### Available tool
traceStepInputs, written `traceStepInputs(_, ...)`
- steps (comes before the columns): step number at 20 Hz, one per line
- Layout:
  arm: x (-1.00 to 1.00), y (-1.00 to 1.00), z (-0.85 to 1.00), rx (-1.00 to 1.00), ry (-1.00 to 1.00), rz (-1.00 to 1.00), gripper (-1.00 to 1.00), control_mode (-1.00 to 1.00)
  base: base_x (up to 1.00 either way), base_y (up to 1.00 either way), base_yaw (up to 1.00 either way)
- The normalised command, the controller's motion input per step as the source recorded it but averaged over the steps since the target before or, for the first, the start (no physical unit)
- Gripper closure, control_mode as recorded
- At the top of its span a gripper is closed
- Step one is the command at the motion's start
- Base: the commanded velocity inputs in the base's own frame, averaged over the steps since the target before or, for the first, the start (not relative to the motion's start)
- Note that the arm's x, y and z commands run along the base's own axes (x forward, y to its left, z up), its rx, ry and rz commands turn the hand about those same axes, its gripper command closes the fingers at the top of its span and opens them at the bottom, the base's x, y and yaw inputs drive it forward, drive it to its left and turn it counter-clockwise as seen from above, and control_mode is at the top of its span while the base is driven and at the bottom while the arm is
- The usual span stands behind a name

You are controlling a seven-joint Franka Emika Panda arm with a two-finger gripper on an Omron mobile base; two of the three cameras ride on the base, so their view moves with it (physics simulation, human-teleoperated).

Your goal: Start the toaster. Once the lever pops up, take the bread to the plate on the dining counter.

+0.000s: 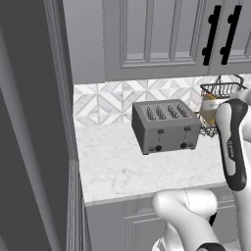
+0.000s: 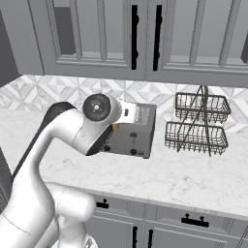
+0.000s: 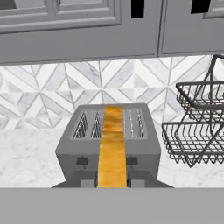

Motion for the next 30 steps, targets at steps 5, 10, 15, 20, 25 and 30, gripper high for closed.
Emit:
traceStepInputs(5,-0.95,0.45,0.12,-0.01,0.13,0.0,1.0,-1.0,0.0,0.0,0.0)
traceStepInputs(10,-0.91,0.53,0.0,-0.01,0.13,0.0,1.0,-1.0,0.0,0.0,0.0)
traceStepInputs(15,-0.25,0.08,0.0,-0.01,0.01,0.01,1.0,-1.0,0.0,0.0,0.0)
traceStepInputs(20,0.0,0.0,0.0,0.0,0.0,0.0,1.0,-1.0,0.0,0.0,0.0)
traceStepInputs(25,-0.07,0.0,0.0,0.0,0.01,0.0,1.0,1.0,-0.25,0.0,0.01)
traceStepInputs(30,0.0,0.0,0.0,0.0,0.0,0.0,1.0,1.0,-0.56,0.11,-0.21)
